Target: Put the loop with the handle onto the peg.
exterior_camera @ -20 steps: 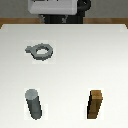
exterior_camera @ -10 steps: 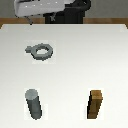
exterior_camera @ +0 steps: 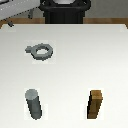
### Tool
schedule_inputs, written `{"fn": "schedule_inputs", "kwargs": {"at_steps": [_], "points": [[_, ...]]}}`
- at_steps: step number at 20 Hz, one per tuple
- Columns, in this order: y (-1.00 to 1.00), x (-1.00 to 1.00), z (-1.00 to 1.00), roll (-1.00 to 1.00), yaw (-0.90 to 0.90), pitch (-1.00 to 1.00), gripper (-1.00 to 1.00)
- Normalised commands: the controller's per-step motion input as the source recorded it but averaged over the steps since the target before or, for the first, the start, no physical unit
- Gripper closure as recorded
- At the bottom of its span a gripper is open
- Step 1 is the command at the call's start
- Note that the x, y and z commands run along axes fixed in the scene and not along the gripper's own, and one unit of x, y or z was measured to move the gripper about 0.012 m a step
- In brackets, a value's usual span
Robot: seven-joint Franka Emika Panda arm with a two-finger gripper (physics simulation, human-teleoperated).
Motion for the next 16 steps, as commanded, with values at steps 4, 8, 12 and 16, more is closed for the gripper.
{"fn": "schedule_inputs", "kwargs": {"at_steps": [4,8,12,16], "points": [[0.00,0.00,0.00,0.00,0.11,0.00,-1.00],[0.00,0.00,0.00,0.00,0.15,0.00,-1.00],[0.00,-0.25,0.00,0.00,0.00,0.00,-1.00],[0.00,-0.25,0.00,0.00,0.00,0.00,-1.00]]}}
